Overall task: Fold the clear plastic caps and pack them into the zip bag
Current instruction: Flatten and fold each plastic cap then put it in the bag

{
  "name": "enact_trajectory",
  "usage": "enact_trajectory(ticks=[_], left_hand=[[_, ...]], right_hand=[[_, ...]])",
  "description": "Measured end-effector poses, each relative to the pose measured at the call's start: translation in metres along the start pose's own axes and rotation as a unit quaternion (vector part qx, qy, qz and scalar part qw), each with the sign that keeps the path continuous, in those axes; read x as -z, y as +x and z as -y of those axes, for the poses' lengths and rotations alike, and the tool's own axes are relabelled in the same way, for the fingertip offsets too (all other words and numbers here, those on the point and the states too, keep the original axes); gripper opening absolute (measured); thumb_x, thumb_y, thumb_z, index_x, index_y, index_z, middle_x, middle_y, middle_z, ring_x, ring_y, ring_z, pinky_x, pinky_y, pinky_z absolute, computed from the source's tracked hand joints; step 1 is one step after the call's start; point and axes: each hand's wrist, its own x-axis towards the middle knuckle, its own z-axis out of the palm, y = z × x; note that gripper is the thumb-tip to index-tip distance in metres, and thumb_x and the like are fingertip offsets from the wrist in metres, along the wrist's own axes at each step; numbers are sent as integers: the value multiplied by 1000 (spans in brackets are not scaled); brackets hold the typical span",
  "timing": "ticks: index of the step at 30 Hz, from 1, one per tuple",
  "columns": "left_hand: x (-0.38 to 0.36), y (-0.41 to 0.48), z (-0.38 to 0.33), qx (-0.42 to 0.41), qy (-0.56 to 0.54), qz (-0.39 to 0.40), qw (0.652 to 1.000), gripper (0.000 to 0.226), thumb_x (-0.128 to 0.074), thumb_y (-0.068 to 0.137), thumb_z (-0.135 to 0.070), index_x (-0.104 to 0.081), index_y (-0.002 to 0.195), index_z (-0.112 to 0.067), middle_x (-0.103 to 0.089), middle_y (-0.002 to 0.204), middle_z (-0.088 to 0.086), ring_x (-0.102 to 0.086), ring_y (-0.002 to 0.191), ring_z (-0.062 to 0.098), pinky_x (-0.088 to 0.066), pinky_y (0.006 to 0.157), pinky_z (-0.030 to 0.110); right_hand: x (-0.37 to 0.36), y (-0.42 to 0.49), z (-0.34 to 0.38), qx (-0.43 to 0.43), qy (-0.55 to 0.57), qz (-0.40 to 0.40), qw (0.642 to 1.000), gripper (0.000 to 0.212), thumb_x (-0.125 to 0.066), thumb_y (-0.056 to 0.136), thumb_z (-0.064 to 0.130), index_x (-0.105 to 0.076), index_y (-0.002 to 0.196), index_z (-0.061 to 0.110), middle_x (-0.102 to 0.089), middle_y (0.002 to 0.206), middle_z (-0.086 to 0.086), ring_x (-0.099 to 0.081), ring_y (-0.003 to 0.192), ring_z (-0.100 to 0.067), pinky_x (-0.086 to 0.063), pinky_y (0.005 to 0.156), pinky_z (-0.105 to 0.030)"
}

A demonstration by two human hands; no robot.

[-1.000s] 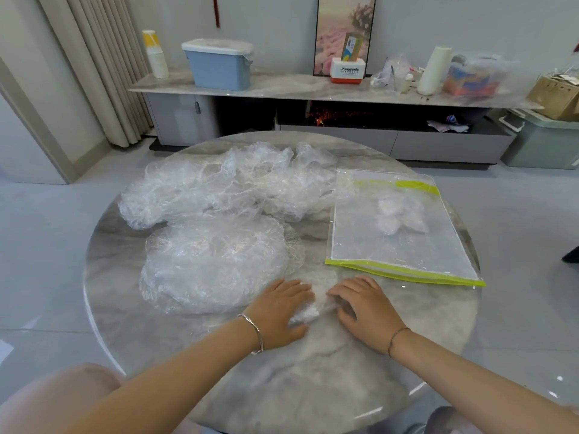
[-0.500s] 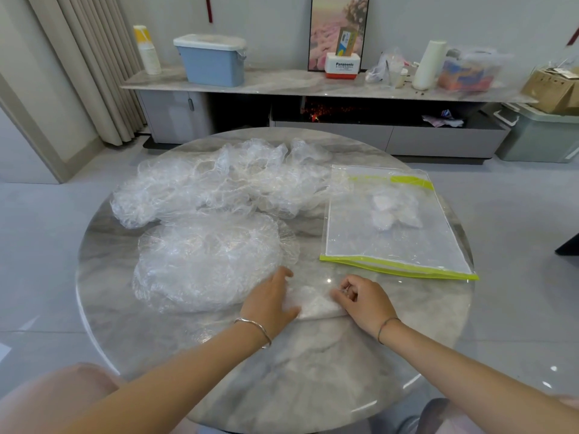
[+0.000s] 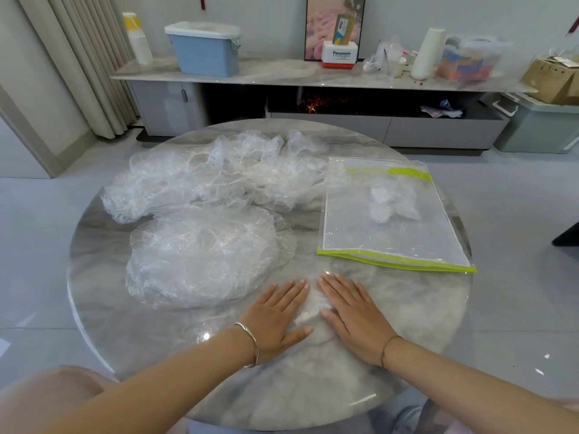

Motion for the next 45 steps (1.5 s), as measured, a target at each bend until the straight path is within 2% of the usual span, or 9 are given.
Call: enact_trajectory(ticks=[3, 9, 15, 22, 27, 33, 37, 40, 45], left_hand=[[-1, -1, 0, 12, -17, -5, 1000, 98, 20, 63, -78, 22, 144, -22, 25, 151, -9, 22, 140, 6, 19, 111, 25], [-2, 1, -1, 16, -20, 14, 1000, 104, 19, 60, -82, 22, 145, -22, 23, 153, -9, 21, 141, 8, 17, 113, 27], [18, -2, 6, -21, -33, -41, 998, 84, 2, 78, -75, -28, 145, -33, -36, 139, -3, -30, 130, 14, -17, 110, 24], [25, -2, 4, 8, -30, -34, 999, 84, 2, 77, -62, -36, 141, -24, -46, 120, -2, -36, 115, 15, -26, 103, 24], [29, 1, 5, 5, -55, -16, 998, 69, -33, 76, -33, -32, 144, -21, -41, 121, -1, -34, 116, 15, -27, 106, 25], [25, 6, 11, -52, -64, -50, 995, 58, -45, 76, -44, -47, 132, -29, -46, 127, -9, -35, 119, 9, -23, 101, 20], [22, 13, 8, 22, -178, -126, 976, 19, -64, 84, -41, -63, 94, -25, -59, 87, -16, -48, 84, 1, -37, 80, 21], [22, 19, 4, 108, -242, -122, 956, 26, -66, 83, -40, -51, 65, -30, -51, 62, -19, -47, 61, -4, -34, 62, 14], [22, 26, 1, 186, -259, -103, 942, 21, -71, 77, -28, -50, 77, -27, -56, 78, -11, -56, 76, 10, -44, 70, 21]], right_hand=[[0, -3, -6, -10, 29, 50, 998, 93, 31, 64, 74, 16, 144, 27, 23, 146, 20, 21, 140, -1, 17, 113, -26], [6, 0, -6, 8, -1, 91, 996, 94, 19, 66, 77, 22, 143, 23, 29, 145, 17, 28, 138, -5, 25, 109, -26], [34, 2, -9, 35, 89, -17, 995, 83, -34, 78, 76, -30, 145, 27, -25, 147, 17, -12, 138, 0, 6, 116, -27], [34, -8, -12, 149, 40, -23, 988, 51, -57, 74, 63, -61, 115, 32, -56, 109, 12, -43, 103, -7, -21, 99, -19], [23, -4, -9, 101, 29, -29, 994, 43, -50, 79, 49, -61, 113, 26, -58, 103, 9, -49, 97, -11, -26, 91, -20], [20, 9, -7, -1, 165, -59, 985, 20, -54, 86, 27, -71, 91, 16, -60, 87, 6, -52, 83, -9, -33, 77, -21], [23, 13, -6, -118, 314, -45, 941, 17, -66, 85, 19, -60, 69, 16, -58, 68, 0, -50, 63, -7, -42, 66, -25], [24, 14, -4, -160, 334, -39, 928, 20, -71, 81, 22, -53, 72, 25, -56, 64, 7, -48, 56, -1, -40, 60, -17], [25, 20, 0, -219, 271, -48, 936, 32, -77, 74, 31, -53, 93, 22, -48, 82, 8, -51, 78, -11, -43, 76, -27]])
